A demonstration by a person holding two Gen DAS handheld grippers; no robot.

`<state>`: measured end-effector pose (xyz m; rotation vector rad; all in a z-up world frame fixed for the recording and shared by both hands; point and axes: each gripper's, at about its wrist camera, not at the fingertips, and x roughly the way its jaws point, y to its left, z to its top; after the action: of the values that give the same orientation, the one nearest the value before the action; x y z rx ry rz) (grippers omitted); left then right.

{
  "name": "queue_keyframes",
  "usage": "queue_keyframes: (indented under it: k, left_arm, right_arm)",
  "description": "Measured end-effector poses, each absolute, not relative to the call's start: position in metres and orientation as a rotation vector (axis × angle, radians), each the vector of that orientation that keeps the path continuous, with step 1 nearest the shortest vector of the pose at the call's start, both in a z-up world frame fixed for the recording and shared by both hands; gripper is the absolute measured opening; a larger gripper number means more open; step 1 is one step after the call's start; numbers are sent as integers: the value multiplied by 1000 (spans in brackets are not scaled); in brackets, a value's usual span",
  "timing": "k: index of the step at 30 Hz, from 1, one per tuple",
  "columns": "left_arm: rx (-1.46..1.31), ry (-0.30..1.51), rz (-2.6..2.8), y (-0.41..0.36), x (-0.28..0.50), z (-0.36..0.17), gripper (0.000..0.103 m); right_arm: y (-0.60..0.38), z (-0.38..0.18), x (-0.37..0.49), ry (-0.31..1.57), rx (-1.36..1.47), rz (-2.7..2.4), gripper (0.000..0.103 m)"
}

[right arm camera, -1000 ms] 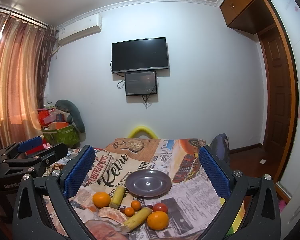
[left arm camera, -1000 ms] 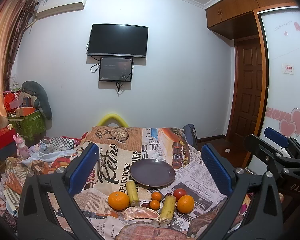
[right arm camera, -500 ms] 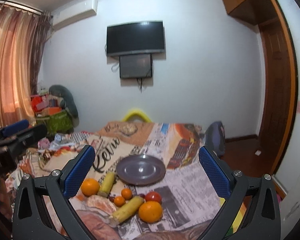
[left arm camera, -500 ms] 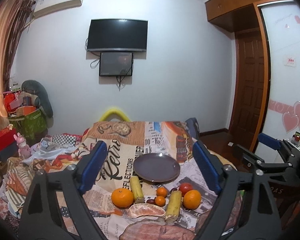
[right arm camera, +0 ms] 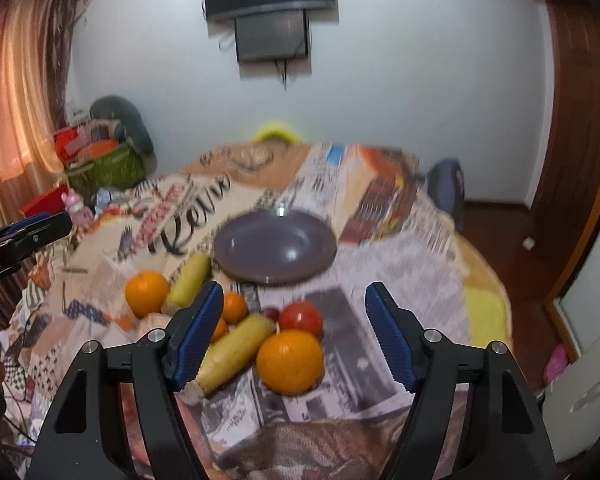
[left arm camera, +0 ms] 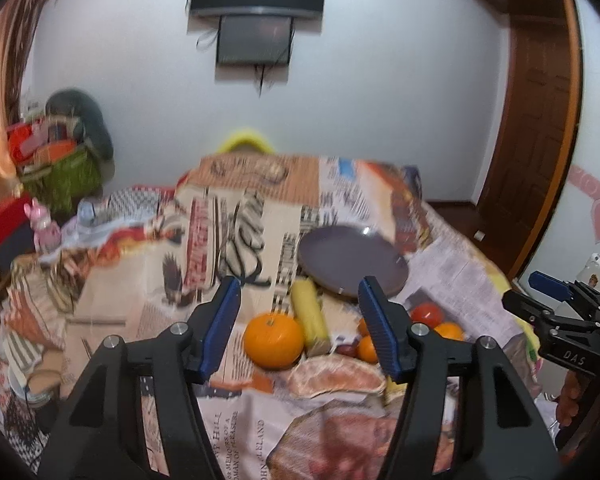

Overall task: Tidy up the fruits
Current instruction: 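Lower the right gripper onto the large orange and close on it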

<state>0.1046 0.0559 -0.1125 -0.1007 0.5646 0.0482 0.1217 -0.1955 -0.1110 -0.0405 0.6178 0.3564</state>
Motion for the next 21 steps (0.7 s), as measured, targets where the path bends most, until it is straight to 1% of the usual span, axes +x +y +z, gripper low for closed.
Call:
queue_keyframes:
  k: [5,15,17,19,21]
  left_arm:
    - [-131,670,56,70,120,-143,61]
    - [-137,835,41,77,148,-193,62]
    - [-144,860,43,80,156,-201,63]
    - [-148,881,56,82,162,-208,66]
    - [-156,892,60,85,167,-214,66]
  right_arm:
    - [-195,-138,137,744,-55,366,70]
    - [-188,-181,157,898,-29,412,70]
    - [-187,-188,161,926,-19,412,70]
    - [-185,-194,164,947,-27,403,70]
    - [-185,-198,167,958,-25,404,70]
